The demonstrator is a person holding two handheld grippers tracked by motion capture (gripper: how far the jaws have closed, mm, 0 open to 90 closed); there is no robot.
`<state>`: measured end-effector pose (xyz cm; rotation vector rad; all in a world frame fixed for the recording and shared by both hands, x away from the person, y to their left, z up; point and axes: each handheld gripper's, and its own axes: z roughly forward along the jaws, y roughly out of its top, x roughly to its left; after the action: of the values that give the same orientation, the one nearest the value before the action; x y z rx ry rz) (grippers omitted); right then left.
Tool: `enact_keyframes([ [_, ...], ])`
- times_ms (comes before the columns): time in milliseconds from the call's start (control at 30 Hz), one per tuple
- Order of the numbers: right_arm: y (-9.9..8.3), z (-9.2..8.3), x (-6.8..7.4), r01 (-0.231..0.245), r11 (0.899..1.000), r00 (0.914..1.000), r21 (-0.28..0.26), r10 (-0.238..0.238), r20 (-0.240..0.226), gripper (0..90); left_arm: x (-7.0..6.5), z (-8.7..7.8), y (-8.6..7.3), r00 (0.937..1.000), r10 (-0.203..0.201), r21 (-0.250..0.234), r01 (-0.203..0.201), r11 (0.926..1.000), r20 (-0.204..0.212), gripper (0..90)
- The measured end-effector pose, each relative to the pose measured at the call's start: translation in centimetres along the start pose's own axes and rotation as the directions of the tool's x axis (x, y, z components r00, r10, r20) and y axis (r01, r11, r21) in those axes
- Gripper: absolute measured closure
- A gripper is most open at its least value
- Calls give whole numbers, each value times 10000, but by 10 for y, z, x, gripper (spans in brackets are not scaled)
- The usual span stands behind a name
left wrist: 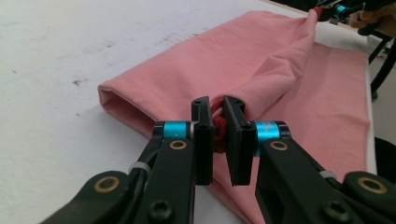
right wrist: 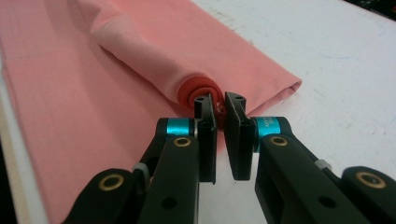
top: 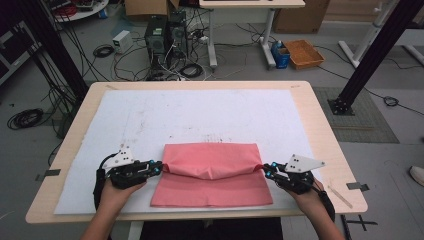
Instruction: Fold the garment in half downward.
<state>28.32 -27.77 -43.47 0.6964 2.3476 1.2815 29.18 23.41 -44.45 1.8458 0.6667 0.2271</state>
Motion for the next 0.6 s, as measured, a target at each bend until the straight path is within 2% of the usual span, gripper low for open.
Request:
enact_keyframes([
  [67,-3,-1,2,-31,10000,10000,32,31,4,838,-4,-2,-2,9999,-3,-1,3,10000,123,820],
  [167,-9,-1,4,-158,9998,9998,96,159,-81,822,-9,-3,-5,9999,111,125,-111,9999,15,766],
  [233,-12,0,6,-172,9997,9997,178,175,-150,738,-12,-3,-6,9997,101,293,-95,9995,-217,681],
  [333,-13,1,10,-258,9992,9996,294,262,-142,642,-14,-4,-5,9985,-373,462,392,9982,-402,514],
  [367,-13,0,10,-301,9992,9994,265,306,-176,600,-15,-5,-5,9980,-466,468,485,9977,-422,486],
  [400,-12,-1,10,-409,9989,9990,207,413,-166,562,-15,-6,-5,9981,-401,449,422,9981,-463,482],
  [500,-12,-9,10,-859,9963,9962,-87,858,-129,484,-15,-7,-5,9965,-566,448,593,9972,-608,430],
  [600,-13,-14,9,-1179,9926,9930,-307,1177,-78,475,-11,-5,-6,9937,-676,628,734,9953,-895,423],
])
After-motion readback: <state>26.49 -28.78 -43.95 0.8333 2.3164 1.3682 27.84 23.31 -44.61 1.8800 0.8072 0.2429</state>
